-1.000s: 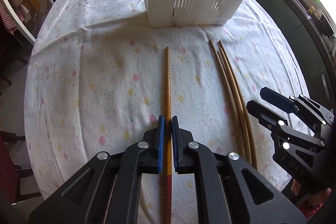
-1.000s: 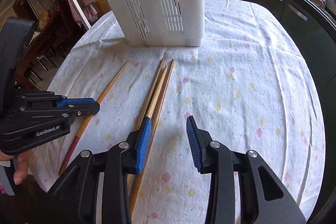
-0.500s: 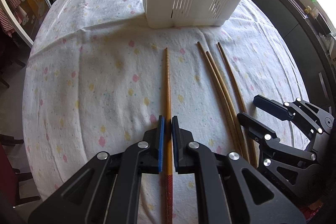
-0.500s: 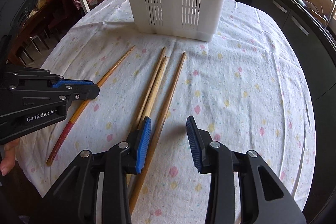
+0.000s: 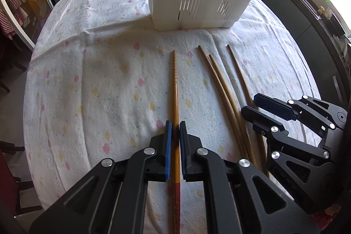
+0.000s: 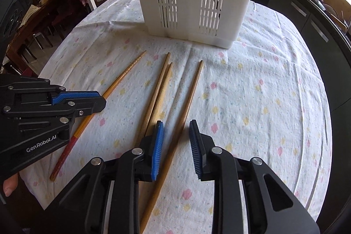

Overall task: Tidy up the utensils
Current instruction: 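Lift both chopsticks and drop them into the white caddy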

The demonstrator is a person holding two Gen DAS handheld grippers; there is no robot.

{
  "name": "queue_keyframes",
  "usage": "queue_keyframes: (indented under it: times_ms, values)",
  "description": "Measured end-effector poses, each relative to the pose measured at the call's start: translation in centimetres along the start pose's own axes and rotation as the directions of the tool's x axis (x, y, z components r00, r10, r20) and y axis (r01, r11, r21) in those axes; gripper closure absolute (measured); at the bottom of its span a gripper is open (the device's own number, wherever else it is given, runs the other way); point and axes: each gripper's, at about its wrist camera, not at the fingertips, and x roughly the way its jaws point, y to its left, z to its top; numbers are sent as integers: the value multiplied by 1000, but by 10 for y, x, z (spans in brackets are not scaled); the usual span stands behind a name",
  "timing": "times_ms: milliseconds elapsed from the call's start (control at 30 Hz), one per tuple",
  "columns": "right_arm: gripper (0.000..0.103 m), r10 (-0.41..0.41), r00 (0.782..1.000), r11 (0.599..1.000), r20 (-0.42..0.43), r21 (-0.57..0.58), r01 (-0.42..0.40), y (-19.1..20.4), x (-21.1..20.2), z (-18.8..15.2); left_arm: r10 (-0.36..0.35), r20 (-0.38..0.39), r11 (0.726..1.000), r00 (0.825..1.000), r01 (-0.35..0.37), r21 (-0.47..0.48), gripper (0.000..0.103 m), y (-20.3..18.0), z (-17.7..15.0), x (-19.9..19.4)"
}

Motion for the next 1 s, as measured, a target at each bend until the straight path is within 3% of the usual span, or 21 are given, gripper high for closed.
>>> queue_keyframes:
  times_ms: [167, 467, 733, 1000]
  values:
    - [96, 64, 997, 997, 30, 45, -65, -11, -8, -1, -24, 3, 1000, 1000, 24, -14, 96, 4, 1, -4]
    - [96, 166, 954, 975, 250, 106, -197, -38, -84, 3, -50, 131, 999, 990, 51, 2, 96, 11, 6, -57]
    - [96, 168, 914, 976, 369, 68, -207, -40, -141, 6, -76, 232, 997, 970, 68, 45, 96, 0, 7, -104]
    - [96, 160, 902, 980, 402, 41, -192, -33, -166, 18, -91, 304, 995, 948, 74, 67, 96, -7, 12, -138]
